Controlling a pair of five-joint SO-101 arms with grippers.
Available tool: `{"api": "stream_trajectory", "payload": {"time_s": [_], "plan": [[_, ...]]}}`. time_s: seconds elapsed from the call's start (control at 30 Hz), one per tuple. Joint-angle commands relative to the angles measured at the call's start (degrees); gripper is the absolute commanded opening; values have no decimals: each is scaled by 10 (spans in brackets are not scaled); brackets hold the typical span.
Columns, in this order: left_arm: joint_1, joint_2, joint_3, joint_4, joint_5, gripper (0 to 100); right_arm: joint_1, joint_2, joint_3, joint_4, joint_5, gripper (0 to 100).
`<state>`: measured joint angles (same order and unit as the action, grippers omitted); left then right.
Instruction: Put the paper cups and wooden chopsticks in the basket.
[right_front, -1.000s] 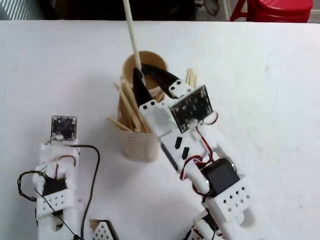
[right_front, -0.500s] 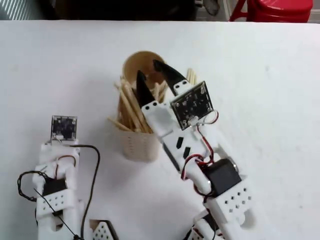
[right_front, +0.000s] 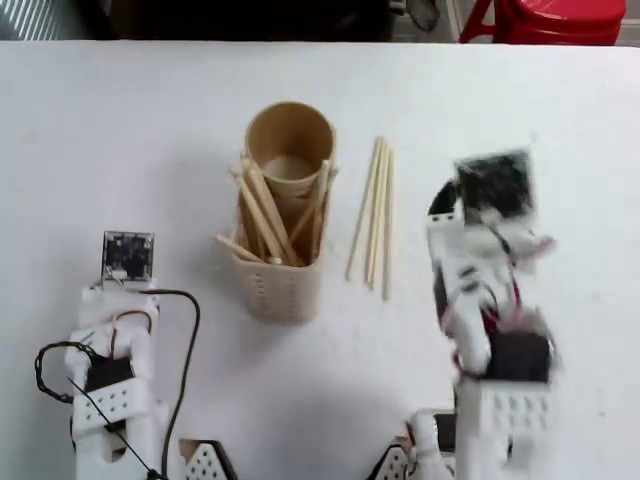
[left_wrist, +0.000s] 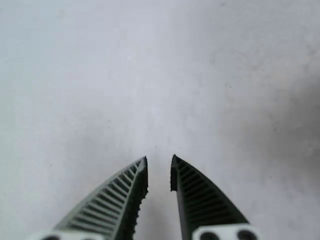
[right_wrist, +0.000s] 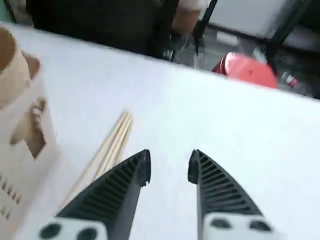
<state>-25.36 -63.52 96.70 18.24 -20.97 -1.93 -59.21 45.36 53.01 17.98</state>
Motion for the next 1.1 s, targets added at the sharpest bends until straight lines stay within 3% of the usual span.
{"api": "stream_trajectory", "payload": {"time_s": [0.0,0.27,0.63,1.07], "plan": [[-5,-9,-1,1,-7,98,-20,102,41,-29,14,135],[-5,-9,-1,1,-7,98,-91,349,22,-92,-3,135],[-5,-9,-1,1,-7,98,-109,572,-111,-94,-256,135],[-5,-9,-1,1,-7,98,-112,697,-194,-90,-258,132]]}}
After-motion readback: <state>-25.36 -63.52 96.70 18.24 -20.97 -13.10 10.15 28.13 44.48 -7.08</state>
